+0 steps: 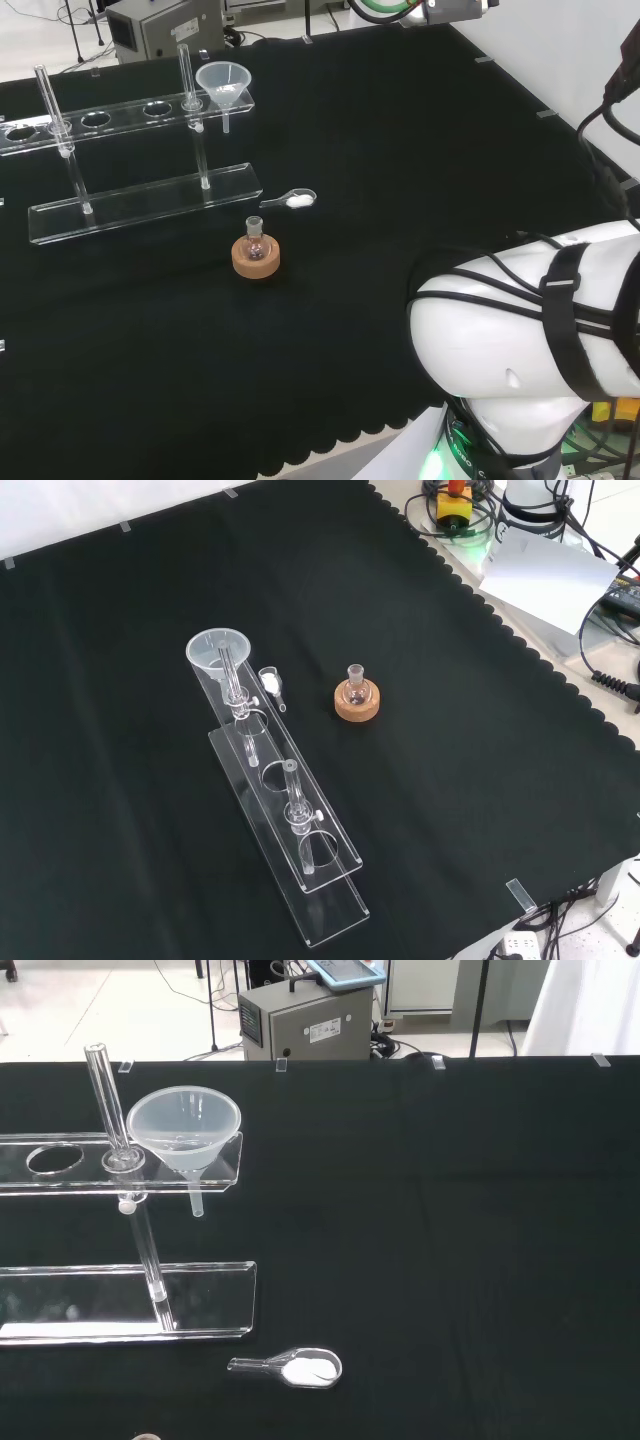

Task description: Pick up the funnel from the transparent funnel stand.

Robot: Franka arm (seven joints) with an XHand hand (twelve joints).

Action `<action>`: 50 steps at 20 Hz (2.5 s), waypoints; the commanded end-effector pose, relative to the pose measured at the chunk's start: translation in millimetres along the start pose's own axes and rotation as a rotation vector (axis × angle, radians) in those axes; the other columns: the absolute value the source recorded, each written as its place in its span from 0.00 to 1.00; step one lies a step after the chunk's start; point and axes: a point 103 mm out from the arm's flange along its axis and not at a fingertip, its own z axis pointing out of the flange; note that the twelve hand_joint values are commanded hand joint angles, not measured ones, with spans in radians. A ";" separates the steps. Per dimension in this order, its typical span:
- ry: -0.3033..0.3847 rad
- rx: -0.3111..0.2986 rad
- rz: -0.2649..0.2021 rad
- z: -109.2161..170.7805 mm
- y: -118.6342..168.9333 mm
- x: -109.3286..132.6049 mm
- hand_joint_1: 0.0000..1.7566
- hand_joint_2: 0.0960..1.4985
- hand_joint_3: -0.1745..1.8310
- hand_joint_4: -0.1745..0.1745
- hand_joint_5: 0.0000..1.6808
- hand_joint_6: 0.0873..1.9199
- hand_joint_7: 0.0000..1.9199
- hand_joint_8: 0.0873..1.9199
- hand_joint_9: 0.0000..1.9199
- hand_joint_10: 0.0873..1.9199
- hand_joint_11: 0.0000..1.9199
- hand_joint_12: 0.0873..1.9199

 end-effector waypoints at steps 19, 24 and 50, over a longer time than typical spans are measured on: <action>-0.025 0.042 0.033 31.6 48.5 4.9 0.00 0.82 0.25 0.47 0.15 0.00 0.04 0.18 0.13 0.26 0.07 0.68; -0.012 0.063 0.012 46.9 90.3 2.9 0.00 0.82 0.25 0.47 0.16 0.00 0.05 0.19 0.13 0.26 0.07 0.68; -0.101 0.246 -0.173 156.6 226.7 83.3 0.20 0.66 0.20 0.43 0.17 0.00 0.07 0.26 0.17 0.31 0.09 0.70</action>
